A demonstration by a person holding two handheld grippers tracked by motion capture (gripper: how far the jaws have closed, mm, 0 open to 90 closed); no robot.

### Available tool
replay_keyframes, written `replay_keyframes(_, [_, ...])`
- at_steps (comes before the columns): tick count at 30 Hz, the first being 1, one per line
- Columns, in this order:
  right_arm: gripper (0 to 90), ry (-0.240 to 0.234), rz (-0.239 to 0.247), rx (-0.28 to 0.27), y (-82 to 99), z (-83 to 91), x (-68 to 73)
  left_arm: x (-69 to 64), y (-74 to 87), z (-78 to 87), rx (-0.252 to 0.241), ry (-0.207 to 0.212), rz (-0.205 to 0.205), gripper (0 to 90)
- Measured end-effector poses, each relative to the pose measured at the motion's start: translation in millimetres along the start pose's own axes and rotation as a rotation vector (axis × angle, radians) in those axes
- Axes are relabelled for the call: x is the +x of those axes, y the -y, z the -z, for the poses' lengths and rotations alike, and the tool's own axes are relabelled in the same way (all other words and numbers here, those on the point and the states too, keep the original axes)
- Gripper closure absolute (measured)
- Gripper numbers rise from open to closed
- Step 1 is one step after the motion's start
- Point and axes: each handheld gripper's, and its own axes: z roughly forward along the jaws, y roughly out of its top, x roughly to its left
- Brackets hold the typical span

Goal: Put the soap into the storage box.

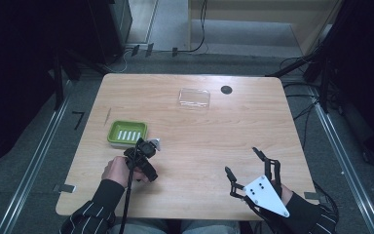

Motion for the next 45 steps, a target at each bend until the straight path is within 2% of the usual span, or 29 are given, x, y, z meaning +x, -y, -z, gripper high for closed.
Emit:
replay_keyframes(11, [13.2,0.000,0.002,0.000,0.0,0.0,0.0,-0.9,0.4,-1.2,-0.003,-0.010,-0.015,13.6])
replay_keyframes(17, [13.2,-0.001,0.004,0.000,0.0,-0.1,0.1,0.0,1.6,-1.5,-0.011,0.003,-0.018,13.7])
replay_keyframes(28, [13.2,-0.001,0.002,0.001,0.0,-0.2,0.0,0.4,1.4,-0.9,0.003,-0.005,-0.043,13.9])
replay_keyframes(35, [13.2,0.001,-0.002,0.001,0.1,0.1,-0.1,0.8,2.9,6.0,-0.014,-0.001,-0.036,13.9])
replay_keyframes(45, [13.2,0.001,-0.001,0.000,0.0,-0.1,0.0,-1.3,2.7,11.9,-0.016,0.007,-0.051,13.9])
